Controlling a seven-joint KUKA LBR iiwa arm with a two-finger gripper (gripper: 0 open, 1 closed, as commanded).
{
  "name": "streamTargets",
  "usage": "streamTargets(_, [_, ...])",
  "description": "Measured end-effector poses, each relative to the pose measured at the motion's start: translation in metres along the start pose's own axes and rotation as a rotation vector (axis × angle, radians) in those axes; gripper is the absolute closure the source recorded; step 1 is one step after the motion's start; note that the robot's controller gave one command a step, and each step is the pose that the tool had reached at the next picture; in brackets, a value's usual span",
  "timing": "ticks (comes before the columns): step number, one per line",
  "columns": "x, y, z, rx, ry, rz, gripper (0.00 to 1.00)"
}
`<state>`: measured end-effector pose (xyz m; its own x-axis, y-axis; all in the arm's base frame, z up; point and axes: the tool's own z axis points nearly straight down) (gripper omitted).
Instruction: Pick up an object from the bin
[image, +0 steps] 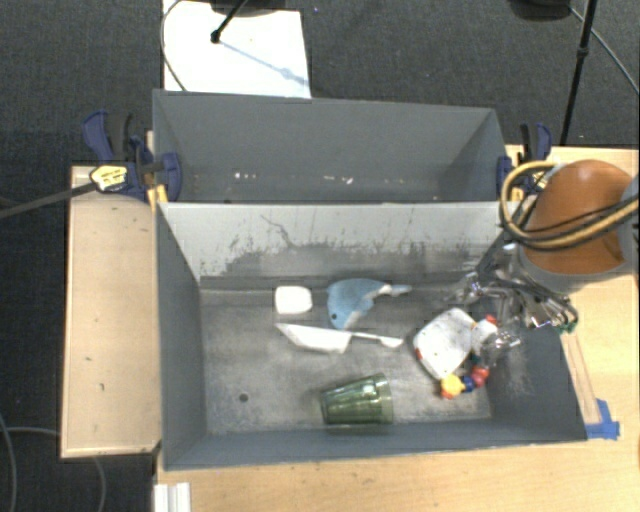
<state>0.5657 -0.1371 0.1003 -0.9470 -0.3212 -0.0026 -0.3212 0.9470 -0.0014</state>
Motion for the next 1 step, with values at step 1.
streamTargets(1, [-0.0121,0.0041,0.0241,-0.005,0.009,-0.078,1.0])
